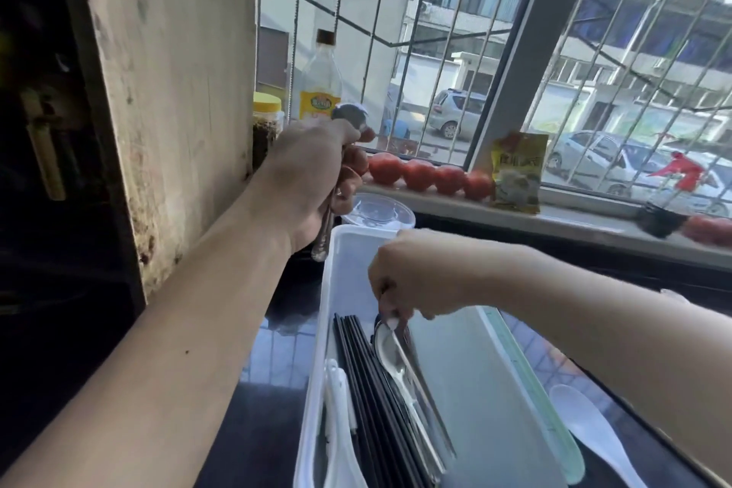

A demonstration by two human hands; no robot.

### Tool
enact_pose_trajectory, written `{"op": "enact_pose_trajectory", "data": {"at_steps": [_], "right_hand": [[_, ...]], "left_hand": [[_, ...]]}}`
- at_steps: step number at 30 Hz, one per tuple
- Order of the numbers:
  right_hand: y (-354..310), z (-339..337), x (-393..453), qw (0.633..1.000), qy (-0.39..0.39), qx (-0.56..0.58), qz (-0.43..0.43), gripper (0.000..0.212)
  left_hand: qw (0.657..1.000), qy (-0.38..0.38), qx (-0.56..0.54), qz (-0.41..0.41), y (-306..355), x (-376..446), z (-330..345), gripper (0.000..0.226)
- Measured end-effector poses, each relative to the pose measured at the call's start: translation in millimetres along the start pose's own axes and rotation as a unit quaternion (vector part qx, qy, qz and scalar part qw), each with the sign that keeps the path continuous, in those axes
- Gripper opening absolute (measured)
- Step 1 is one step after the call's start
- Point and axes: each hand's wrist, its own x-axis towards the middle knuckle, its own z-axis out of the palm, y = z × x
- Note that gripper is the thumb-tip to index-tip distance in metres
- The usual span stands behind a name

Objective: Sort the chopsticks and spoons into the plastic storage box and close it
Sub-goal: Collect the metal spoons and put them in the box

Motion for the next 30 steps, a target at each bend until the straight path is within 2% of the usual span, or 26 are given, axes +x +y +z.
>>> {"op": "enact_pose_trajectory", "data": {"at_steps": [3,7,11,13,14,16,18,20,21,23,26,28,30], "right_hand": [[-6.4,20.5,18.3,0.994,-0.017,-0.108,-0.004,0.011],[-6.3,29.3,23.2,0.993,-0.026,-0.113,0.019,0.012],[4.5,7.6,2.8,0.992,0.082,-0.075,0.064,0.017],[16.8,-10.4,-11.5,0.982,0.156,0.040,0.096,0.019],[22.9,-18.8,-18.6,0.963,0.201,0.142,0.110,0.021],[30.8,-30.2,-30.7,0.871,0.296,0.373,0.120,0.019],[34.8,-37.5,-39.9,0.773,0.303,0.553,0.075,0.021],[36.9,-40.3,-45.1,0.720,0.279,0.636,-0.002,0.037],[36.2,-40.5,-46.1,0.714,0.292,0.635,-0.040,0.035],[34.8,-41.3,-46.9,0.733,0.365,0.571,-0.067,0.017],[41.2,-41.5,-42.8,0.763,0.462,0.449,-0.049,0.016],[50.6,-44.4,-41.2,0.793,0.495,0.354,-0.029,0.018],[58.2,-48.5,-44.1,0.827,0.482,0.288,-0.030,0.023]], "left_hand": [[1.000,-0.015,-0.009,-0.018,-2.1,-0.2,1.2,0.025],[0.999,-0.031,0.001,-0.028,-2.6,0.1,1.3,0.018],[0.997,-0.058,0.035,-0.026,0.7,-3.4,-0.1,0.022],[0.996,-0.064,0.052,-0.020,1.2,-5.0,-0.6,0.021],[0.996,-0.066,0.057,-0.017,0.5,-5.3,-0.4,0.019],[0.996,-0.072,0.056,-0.021,-1.6,-5.8,1.3,0.019],[0.994,-0.100,0.015,-0.044,-1.2,-5.8,3.4,0.026],[0.981,-0.157,-0.076,-0.082,0.7,-6.1,5.1,0.035],[0.970,-0.188,-0.119,-0.096,1.8,-6.4,5.5,0.039],[0.948,-0.243,-0.170,-0.113,3.0,-7.9,6.4,0.046],[0.935,-0.292,-0.152,-0.134,3.0,-11.8,7.6,0.042],[0.957,-0.256,-0.045,-0.131,3.0,-13.8,10.8,0.033],[0.981,-0.138,0.117,-0.067,-0.5,-10.5,12.7,0.022]]}}
